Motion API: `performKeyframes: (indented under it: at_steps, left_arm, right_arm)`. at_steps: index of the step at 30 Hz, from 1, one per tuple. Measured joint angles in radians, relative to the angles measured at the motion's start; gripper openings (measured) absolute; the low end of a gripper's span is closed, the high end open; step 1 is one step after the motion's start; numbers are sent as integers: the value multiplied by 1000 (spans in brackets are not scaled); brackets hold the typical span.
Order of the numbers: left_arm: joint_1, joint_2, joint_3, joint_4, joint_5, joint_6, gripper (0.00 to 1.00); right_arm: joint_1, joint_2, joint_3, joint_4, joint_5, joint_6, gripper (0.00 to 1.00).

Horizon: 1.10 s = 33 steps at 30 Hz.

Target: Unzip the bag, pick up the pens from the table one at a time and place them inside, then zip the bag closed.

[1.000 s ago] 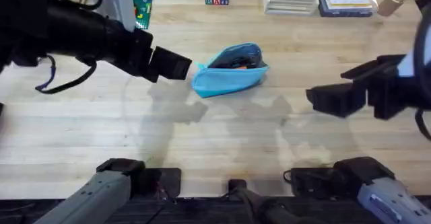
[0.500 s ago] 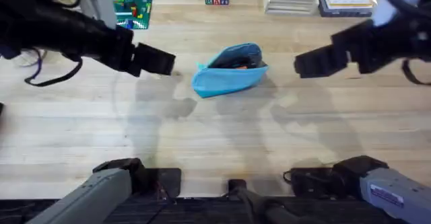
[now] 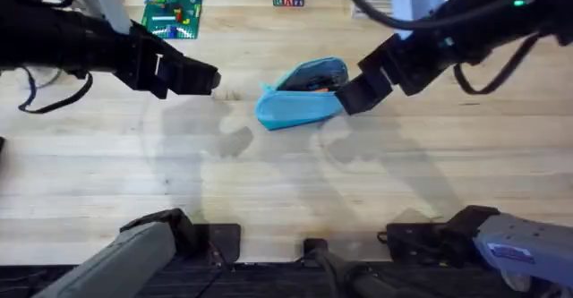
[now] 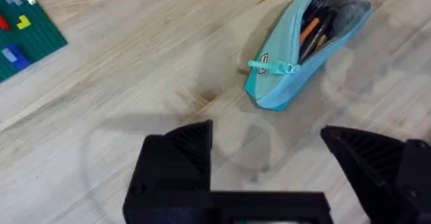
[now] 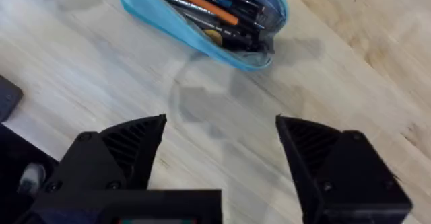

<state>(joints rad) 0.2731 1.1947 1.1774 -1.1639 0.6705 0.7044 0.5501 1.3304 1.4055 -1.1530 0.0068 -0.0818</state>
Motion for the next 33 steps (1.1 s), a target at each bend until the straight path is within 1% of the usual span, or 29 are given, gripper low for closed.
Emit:
performKeyframes:
  at_steps: [7, 13, 21, 28, 30, 33]
  left_arm:
    - [0, 25, 0, 1, 17, 19, 993]
    - [0, 25, 0, 1, 18, 22, 993]
    - [0, 25, 0, 1, 18, 22, 993]
    - [0, 25, 0, 1, 18, 23, 993]
    - [1, 25, 0, -1, 24, 39, 993]
    - [2, 25, 0, -24, 47, 107, 993]
  right_arm:
    - [4, 31, 0, -24, 5, 1, 997]
    - [4, 37, 1, -9, 5, 1, 997]
    - [4, 81, 2, 39, 8, 1, 996]
    - [4, 83, 4, 55, 9, 1, 997]
    - [4, 83, 7, 57, 9, 2, 997]
    - [5, 83, 17, 57, 9, 4, 996]
